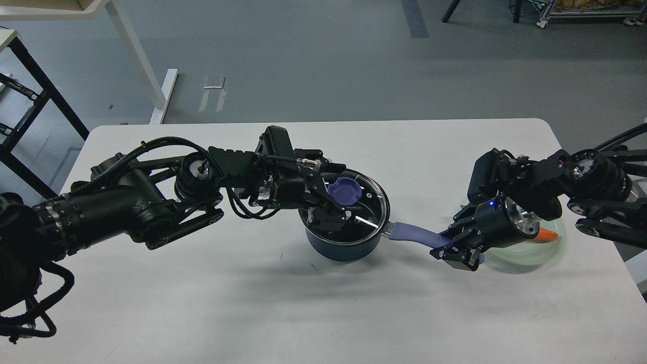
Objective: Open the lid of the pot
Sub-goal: 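Reach the left gripper over the pot to the purple lid knob, then grasp the purple knob with the left gripper and lift the lid, then carry the glass lid away from the pot and lower it onto the table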
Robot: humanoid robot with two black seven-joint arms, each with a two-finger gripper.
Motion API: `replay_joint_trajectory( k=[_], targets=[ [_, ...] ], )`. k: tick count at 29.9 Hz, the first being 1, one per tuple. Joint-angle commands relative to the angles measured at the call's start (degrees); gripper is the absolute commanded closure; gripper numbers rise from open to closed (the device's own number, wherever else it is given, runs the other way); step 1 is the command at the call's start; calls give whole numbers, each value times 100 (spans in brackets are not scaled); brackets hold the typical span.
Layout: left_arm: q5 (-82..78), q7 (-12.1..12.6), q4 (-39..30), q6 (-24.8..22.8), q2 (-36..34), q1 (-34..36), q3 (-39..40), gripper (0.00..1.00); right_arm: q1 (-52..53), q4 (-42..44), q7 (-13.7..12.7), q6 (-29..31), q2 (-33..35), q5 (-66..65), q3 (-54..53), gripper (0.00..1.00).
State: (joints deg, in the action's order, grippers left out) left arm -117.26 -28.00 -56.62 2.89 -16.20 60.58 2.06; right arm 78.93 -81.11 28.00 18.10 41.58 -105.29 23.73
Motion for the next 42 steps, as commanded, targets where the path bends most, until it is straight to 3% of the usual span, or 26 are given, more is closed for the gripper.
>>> replay_joint_trajectory(
  k=[1,10,14,18,22,34,42],
  targets=[
    [-8,0,46,2,30,-46,5,1,0,-1,0,0,-10,0,0,75],
    [-25,0,55,2,38,-160,5,5,0,-1,0,-8,-1,9,0,75],
    [-16,0,55,2,38,-160,5,21,0,-1,0,0,-1,17,0,75],
    [-25,0,55,2,38,-152,5,47,0,-1,0,-8,-1,17,0,75],
    [-34,0,55,2,38,-116,5,54,-9,-1,0,-8,-1,17,0,75],
    [19,0,-191,89,-146,322,32,54,-26,-1,0,-9,17,17,0,74],
    [265,0,-753,291,-1357,692,32,54,-26,-1,0,-9,34,17,0,74]
  ],
)
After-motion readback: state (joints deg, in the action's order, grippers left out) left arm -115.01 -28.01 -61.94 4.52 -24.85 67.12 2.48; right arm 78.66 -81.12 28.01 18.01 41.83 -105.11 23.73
